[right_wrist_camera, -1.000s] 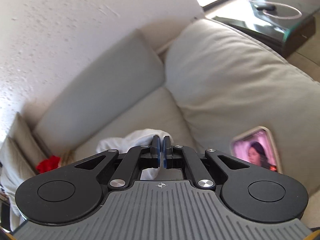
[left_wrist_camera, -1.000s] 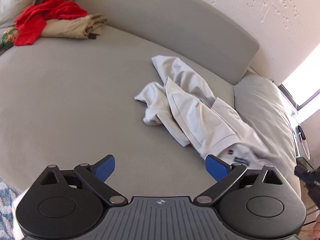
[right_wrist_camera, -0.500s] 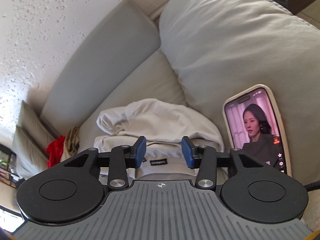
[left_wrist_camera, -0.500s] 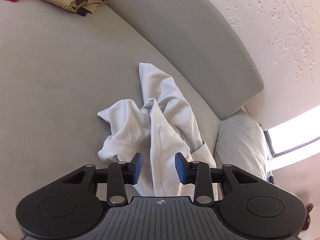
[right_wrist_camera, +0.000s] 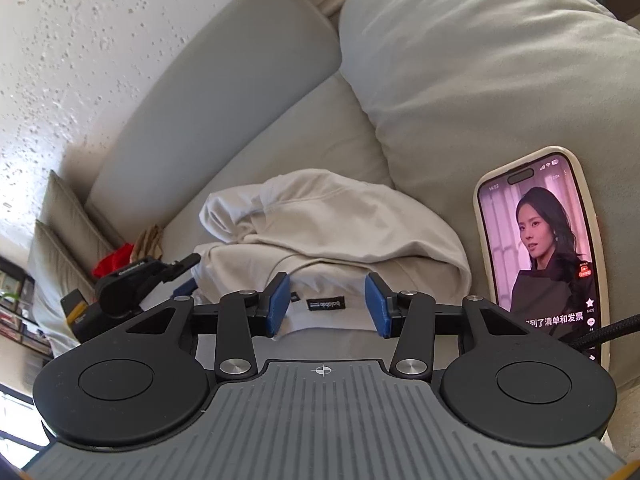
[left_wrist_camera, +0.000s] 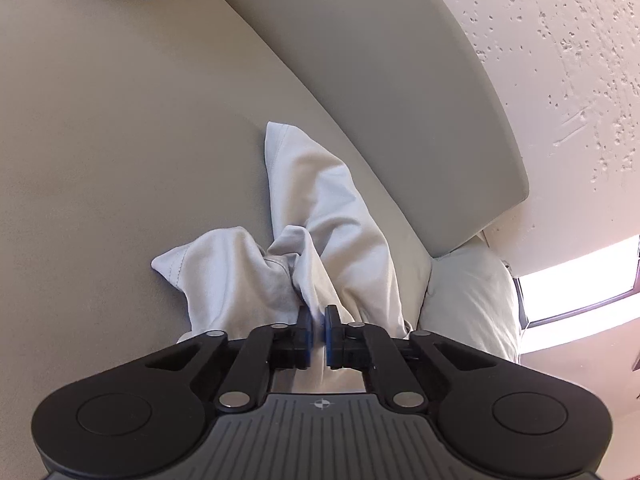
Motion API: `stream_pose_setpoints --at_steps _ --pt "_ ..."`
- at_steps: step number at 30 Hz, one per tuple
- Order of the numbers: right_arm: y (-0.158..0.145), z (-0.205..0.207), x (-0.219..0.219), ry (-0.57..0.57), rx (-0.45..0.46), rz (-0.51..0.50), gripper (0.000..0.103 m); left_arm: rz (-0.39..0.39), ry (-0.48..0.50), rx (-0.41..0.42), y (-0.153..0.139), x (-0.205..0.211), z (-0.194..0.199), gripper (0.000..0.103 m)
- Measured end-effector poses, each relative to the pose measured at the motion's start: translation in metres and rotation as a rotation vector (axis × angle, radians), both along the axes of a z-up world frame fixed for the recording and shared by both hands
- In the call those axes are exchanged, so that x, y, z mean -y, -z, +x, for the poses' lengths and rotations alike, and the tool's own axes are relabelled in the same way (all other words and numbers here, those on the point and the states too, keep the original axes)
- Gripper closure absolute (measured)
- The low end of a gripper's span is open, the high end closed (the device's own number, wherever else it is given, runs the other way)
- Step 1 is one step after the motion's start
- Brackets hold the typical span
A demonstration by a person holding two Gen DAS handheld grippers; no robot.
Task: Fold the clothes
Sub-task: 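Lift the T-shirt with both grippers and shake it out in the air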
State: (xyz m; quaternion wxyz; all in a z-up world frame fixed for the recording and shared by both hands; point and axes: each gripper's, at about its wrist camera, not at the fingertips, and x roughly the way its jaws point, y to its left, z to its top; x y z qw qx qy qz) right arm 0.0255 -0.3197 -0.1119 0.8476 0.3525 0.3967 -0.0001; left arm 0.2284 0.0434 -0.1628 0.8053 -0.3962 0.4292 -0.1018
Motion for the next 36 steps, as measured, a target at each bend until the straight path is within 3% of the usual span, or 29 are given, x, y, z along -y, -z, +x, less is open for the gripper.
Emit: stream_pose_setpoints --at_steps 5,10,13,16,18,22,26,30,33,36 --pt "0.001 -0.002 -0.002 0.008 -0.029 -0.008 0.054 0.053 -0.046 0.067 -0.026 -0.011 -0.024 0.102" --pt "0.0 -0.012 0.005 0.036 -0.044 -0.005 0.055 0.082 -0.118 0.174 -0.075 -0.055 -0.09 0.102" --pt "0.002 -0.017 0.011 0.063 -0.056 -0.014 0.054 0.139 -0.179 0.172 -0.086 -0.079 -0.128 0.102" --pt "0.014 -0.014 0.007 0.037 -0.101 0.002 0.054 0.201 -0.211 0.145 -0.081 -0.096 -0.147 0.102" --pt "0.023 -0.008 0.0 -0.002 -0.128 -0.004 0.055 0.194 -0.233 0.103 -0.069 -0.103 -0.148 0.102" --pt "0.036 0.005 -0.022 -0.084 -0.148 -0.143 0.055 0.19 -0.256 0.065 -0.054 -0.11 -0.149 0.102" --pt "0.043 0.009 -0.033 -0.111 -0.099 -0.232 0.056 0.191 -0.25 0.062 -0.045 -0.108 -0.141 0.102" --pt "0.054 0.024 -0.042 -0.133 -0.122 -0.248 0.072 0.181 -0.248 0.045 -0.039 -0.106 -0.135 0.102" --pt "0.05 0.026 -0.044 -0.109 -0.124 -0.24 0.102 0.164 -0.239 0.046 -0.044 -0.107 -0.139 0.102" --pt "0.037 0.02 -0.039 -0.07 -0.1 -0.165 0.102 0.13 -0.226 0.09 -0.065 -0.109 -0.149 0.102"
